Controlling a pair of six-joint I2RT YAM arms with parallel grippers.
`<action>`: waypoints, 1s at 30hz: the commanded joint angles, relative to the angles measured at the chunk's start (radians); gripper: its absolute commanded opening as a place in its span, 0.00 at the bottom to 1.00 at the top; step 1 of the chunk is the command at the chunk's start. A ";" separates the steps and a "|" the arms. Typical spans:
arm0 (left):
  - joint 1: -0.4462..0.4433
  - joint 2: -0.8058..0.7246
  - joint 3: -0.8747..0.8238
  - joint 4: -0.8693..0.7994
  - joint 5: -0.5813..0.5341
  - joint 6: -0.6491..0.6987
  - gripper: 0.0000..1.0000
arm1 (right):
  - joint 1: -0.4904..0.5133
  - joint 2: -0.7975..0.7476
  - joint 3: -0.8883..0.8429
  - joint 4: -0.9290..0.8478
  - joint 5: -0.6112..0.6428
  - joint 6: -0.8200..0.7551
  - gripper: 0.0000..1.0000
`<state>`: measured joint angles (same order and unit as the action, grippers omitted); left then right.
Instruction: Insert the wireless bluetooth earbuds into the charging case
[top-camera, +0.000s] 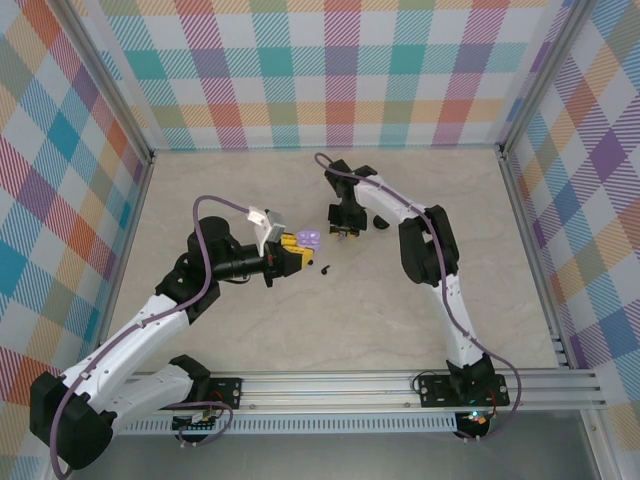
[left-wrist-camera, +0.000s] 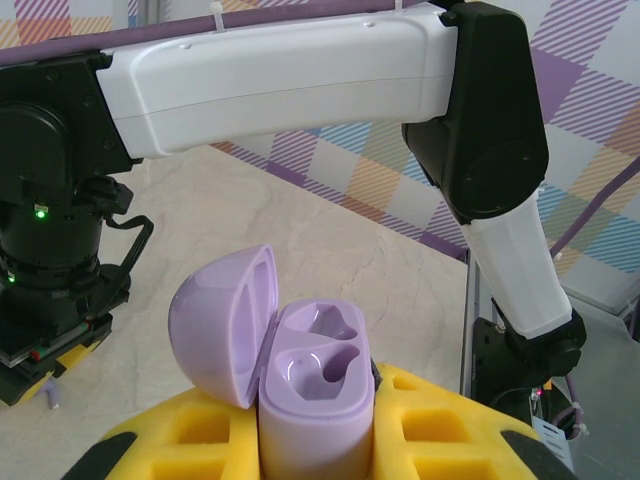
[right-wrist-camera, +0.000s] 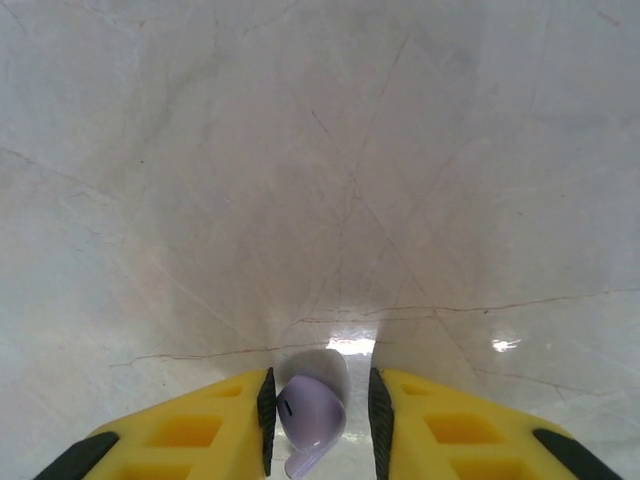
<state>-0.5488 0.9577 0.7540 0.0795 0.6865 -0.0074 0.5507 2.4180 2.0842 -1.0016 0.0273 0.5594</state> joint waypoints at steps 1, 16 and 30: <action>-0.013 -0.019 0.005 0.005 -0.002 0.008 0.19 | 0.018 0.048 0.044 -0.065 0.020 -0.025 0.29; -0.012 -0.029 0.000 -0.003 -0.013 0.008 0.19 | 0.056 0.060 0.108 -0.085 -0.057 -0.309 0.27; -0.014 -0.019 0.009 0.006 -0.015 0.003 0.19 | 0.072 0.050 0.101 -0.123 -0.011 -0.204 0.46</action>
<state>-0.5488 0.9474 0.7540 0.0780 0.6704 -0.0074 0.6167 2.4603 2.1677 -1.0782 0.0158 0.2684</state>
